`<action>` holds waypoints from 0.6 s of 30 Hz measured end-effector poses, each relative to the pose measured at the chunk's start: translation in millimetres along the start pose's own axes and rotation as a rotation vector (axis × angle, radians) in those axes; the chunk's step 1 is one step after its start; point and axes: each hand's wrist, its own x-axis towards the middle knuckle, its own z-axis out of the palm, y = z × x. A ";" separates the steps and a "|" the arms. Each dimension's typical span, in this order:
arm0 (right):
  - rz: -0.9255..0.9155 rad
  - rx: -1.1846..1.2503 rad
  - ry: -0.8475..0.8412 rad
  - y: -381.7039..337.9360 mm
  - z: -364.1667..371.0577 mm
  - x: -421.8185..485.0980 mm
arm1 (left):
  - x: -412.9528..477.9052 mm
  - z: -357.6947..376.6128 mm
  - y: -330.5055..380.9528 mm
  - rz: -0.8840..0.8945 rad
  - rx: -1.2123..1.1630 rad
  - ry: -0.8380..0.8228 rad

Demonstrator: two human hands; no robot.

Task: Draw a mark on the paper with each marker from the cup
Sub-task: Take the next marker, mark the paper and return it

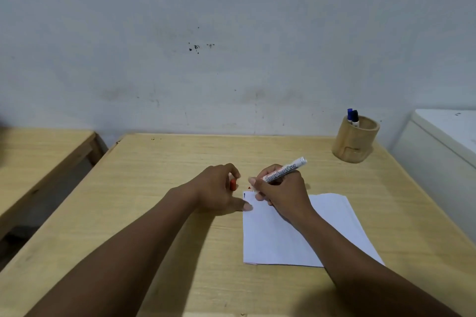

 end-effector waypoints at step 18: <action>-0.040 -0.174 -0.070 3.8 2.1 -1.4 | 3.3 3.2 -1.7 0.025 0.034 0.023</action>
